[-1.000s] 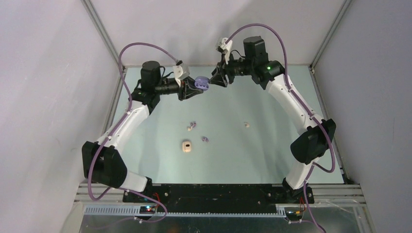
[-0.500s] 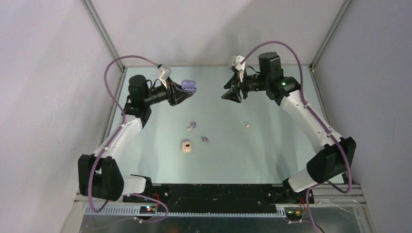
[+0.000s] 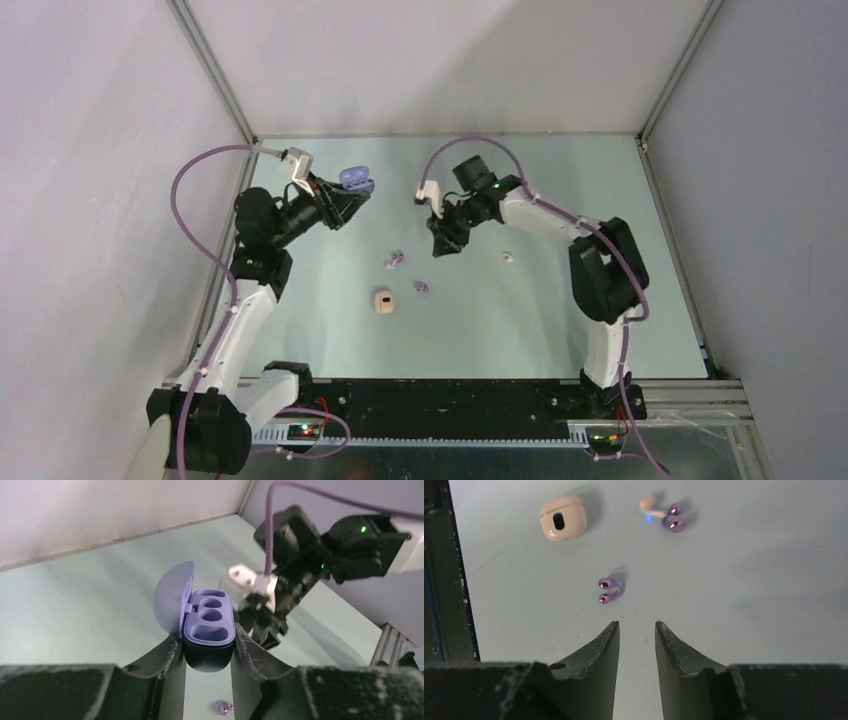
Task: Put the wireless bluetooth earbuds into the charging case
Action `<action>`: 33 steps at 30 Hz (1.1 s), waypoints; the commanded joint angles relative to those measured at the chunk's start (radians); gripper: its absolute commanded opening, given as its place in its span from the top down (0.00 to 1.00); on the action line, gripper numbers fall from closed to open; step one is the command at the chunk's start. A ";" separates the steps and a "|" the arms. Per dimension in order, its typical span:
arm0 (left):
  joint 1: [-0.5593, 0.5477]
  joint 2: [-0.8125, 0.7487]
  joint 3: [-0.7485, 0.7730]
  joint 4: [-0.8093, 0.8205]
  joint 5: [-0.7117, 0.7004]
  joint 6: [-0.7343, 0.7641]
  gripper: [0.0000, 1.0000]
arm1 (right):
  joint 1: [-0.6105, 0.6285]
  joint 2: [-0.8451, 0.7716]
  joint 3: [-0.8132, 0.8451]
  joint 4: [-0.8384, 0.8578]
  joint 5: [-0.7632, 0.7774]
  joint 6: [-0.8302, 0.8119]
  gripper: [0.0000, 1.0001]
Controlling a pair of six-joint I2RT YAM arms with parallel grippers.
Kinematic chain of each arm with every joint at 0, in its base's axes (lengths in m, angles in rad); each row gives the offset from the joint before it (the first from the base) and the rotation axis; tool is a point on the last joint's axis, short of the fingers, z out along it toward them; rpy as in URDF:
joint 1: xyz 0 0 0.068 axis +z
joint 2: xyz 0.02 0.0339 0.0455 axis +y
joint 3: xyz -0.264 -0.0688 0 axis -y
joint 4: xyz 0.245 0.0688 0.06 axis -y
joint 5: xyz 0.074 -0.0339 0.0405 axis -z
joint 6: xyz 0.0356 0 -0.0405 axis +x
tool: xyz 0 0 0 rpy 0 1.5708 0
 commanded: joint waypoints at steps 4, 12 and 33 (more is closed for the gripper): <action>0.047 -0.065 -0.025 -0.024 -0.081 -0.062 1.00 | 0.079 0.141 0.063 -0.080 0.076 -0.006 0.65; 0.057 -0.072 -0.029 -0.034 -0.080 -0.067 1.00 | 0.141 0.186 0.045 -0.022 0.136 0.051 0.66; 0.058 -0.084 -0.064 -0.026 -0.080 -0.073 1.00 | 0.161 0.244 0.076 -0.020 0.118 0.065 0.68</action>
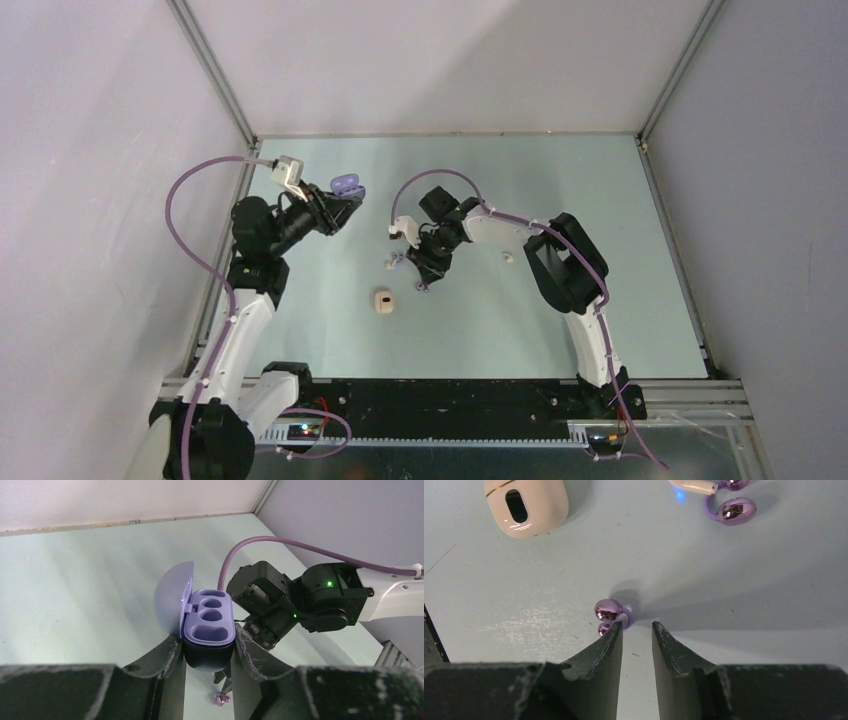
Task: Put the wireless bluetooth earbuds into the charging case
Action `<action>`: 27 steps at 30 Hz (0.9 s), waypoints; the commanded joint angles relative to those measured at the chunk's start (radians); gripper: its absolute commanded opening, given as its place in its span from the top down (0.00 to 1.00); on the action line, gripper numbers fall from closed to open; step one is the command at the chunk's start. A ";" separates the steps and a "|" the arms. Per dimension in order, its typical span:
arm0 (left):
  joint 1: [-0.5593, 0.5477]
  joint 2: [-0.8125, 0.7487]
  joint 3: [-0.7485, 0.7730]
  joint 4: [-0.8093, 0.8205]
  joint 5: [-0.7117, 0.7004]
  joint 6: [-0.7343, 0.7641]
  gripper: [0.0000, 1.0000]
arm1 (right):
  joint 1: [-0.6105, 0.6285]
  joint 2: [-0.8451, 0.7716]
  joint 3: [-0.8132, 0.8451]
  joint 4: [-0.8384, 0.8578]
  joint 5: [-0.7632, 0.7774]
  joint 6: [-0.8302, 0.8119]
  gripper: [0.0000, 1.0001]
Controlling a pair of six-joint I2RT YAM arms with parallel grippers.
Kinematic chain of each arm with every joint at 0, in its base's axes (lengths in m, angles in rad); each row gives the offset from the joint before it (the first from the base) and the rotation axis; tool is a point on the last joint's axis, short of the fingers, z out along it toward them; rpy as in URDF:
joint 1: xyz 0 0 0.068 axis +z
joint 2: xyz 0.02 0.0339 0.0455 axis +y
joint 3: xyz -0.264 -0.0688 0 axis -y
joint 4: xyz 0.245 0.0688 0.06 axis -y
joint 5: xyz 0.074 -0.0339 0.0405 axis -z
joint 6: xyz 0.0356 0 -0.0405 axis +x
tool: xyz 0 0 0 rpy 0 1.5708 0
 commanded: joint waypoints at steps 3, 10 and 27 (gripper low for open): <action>0.007 -0.023 -0.007 0.034 -0.010 -0.014 1.00 | 0.016 0.005 0.029 -0.012 -0.038 0.000 0.68; 0.008 -0.029 -0.012 0.034 0.000 -0.006 1.00 | 0.034 -0.003 -0.009 0.017 0.039 -0.007 0.72; 0.009 -0.099 -0.052 -0.006 0.017 0.057 1.00 | 0.097 -0.067 -0.105 -0.002 0.044 -0.083 0.79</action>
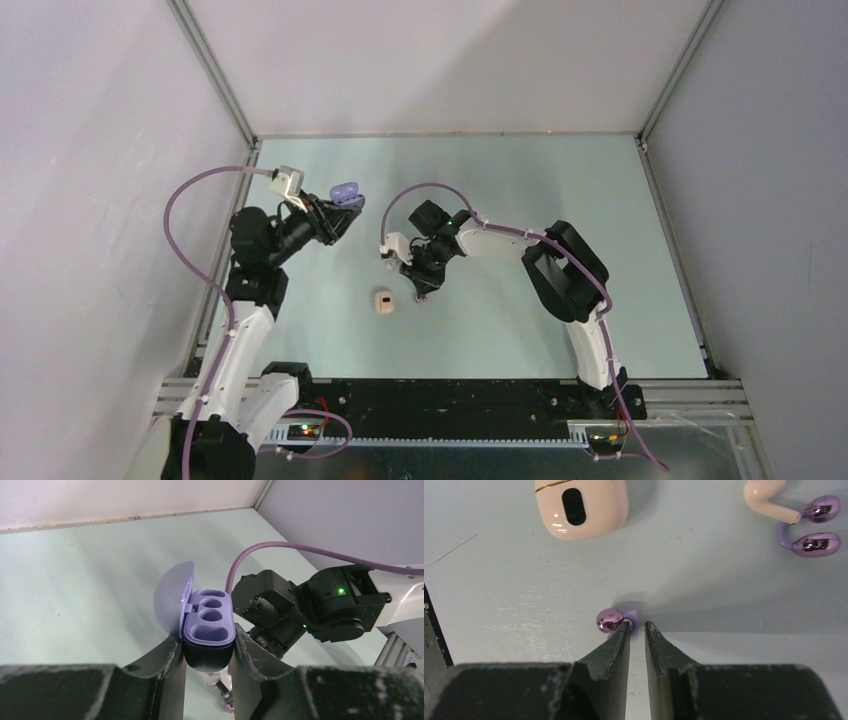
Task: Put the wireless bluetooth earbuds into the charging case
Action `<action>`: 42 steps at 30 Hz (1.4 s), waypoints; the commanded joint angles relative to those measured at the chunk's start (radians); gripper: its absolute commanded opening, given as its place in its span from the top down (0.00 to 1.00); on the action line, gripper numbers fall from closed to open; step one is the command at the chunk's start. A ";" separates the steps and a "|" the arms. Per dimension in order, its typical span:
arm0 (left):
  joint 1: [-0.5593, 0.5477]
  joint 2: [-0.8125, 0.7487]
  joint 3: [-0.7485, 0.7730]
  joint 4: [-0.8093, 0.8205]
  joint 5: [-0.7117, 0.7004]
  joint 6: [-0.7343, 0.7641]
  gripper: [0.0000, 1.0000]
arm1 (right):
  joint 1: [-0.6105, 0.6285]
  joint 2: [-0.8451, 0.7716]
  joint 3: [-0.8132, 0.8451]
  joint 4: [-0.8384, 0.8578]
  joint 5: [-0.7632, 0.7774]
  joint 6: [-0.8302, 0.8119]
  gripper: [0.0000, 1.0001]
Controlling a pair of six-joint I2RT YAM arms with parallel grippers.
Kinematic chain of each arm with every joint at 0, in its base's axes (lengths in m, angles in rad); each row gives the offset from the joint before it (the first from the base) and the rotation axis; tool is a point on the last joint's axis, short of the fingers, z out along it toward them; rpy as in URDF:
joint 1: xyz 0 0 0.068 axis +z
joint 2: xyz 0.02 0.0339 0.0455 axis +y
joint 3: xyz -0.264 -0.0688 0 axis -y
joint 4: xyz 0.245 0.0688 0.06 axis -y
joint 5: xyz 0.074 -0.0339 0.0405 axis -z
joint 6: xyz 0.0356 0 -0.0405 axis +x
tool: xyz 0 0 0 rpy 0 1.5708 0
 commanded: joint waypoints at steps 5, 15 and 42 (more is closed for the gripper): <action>0.007 -0.037 -0.016 0.030 -0.001 0.025 1.00 | 0.032 -0.086 -0.130 0.061 0.043 -0.048 0.82; 0.008 -0.059 -0.030 0.012 0.005 0.038 1.00 | 0.066 -0.111 -0.204 0.117 0.048 -0.093 1.00; -0.171 0.243 0.054 0.322 -0.080 0.061 1.00 | 0.052 -0.735 -0.381 1.199 0.859 0.101 1.00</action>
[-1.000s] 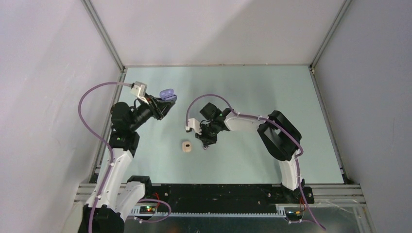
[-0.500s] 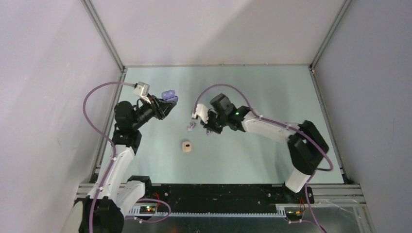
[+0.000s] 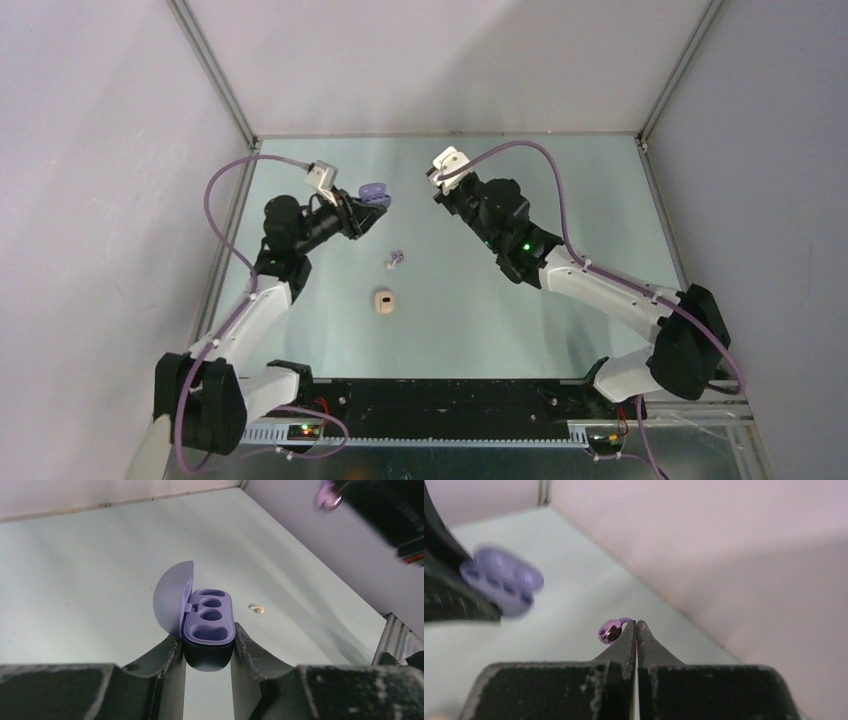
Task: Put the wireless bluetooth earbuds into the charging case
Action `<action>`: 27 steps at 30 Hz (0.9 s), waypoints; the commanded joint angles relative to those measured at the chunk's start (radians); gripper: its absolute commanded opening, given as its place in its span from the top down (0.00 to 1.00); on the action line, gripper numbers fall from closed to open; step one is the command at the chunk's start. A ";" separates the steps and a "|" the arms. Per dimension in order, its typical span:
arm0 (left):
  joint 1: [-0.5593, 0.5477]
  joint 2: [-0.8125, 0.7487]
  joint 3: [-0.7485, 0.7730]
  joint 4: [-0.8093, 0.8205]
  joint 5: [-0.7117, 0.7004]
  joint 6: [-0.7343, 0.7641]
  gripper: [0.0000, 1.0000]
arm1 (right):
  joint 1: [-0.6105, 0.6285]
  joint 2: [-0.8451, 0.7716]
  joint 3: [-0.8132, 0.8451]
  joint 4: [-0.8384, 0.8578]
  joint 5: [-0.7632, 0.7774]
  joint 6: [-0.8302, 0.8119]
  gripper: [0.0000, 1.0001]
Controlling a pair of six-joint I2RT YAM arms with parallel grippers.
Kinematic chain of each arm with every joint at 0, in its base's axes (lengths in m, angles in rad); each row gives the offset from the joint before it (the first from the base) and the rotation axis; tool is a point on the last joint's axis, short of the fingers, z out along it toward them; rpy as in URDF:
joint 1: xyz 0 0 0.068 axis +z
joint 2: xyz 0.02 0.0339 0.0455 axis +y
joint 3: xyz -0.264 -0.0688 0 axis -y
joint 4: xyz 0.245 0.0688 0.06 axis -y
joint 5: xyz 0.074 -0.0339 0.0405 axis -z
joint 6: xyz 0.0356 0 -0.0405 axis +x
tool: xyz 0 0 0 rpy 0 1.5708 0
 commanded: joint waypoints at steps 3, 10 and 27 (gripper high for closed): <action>-0.116 0.079 0.120 0.182 -0.120 0.066 1.00 | 0.036 -0.076 0.004 0.405 0.147 -0.100 1.00; -0.203 0.110 0.203 0.221 -0.200 0.136 1.00 | 0.042 -0.086 -0.028 0.517 0.103 -0.146 1.00; -0.323 0.108 0.296 0.090 -0.273 0.417 1.00 | 0.053 -0.072 -0.047 0.544 -0.100 -0.325 1.00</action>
